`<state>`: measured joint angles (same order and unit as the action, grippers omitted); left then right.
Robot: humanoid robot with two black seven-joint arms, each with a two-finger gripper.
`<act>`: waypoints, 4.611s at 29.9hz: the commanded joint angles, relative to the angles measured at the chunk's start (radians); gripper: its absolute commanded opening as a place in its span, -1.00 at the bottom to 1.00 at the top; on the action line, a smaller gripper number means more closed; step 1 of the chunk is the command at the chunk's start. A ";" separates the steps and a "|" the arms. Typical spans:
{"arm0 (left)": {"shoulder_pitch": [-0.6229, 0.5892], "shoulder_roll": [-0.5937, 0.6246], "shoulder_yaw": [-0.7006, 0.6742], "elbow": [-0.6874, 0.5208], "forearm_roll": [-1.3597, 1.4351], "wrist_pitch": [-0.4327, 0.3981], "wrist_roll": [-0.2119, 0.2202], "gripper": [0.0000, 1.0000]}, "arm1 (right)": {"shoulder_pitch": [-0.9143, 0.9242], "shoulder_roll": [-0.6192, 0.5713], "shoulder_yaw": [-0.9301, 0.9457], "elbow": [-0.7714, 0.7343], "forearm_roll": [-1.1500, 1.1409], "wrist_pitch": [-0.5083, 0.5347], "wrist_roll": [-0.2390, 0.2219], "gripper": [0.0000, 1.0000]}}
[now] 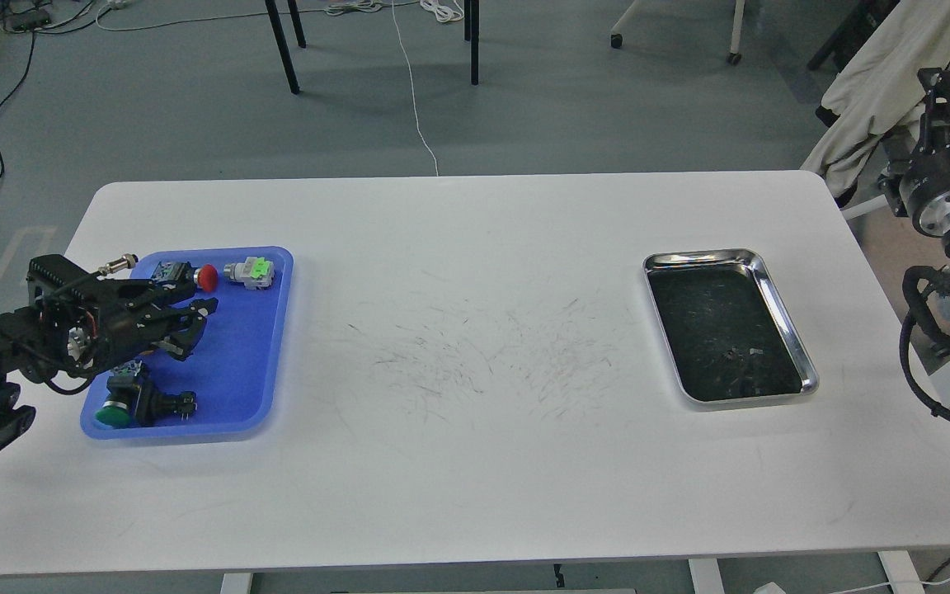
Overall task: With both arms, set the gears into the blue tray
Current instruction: 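Raise the left arm away from the blue tray, then move the right gripper down into the metal tray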
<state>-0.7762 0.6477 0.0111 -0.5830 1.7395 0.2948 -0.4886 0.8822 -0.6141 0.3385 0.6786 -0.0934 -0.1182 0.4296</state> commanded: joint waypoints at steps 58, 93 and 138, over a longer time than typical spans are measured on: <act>-0.184 -0.002 -0.235 0.023 -1.460 -0.721 0.000 0.40 | 0.072 -0.334 -0.190 0.441 -0.302 0.026 -0.051 0.91; -0.150 -0.086 -0.246 0.022 -1.469 -0.671 0.000 0.55 | 0.342 -0.348 -0.645 0.460 -0.976 0.201 -0.075 0.90; -0.092 -0.083 -0.309 0.046 -1.574 -0.628 0.000 0.87 | 0.353 0.039 -0.882 0.188 -1.511 0.302 -0.003 0.62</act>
<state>-0.8698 0.5634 -0.2977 -0.5370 0.1657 -0.3329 -0.4887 1.2371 -0.5946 -0.5434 0.8668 -1.6046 0.1841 0.4279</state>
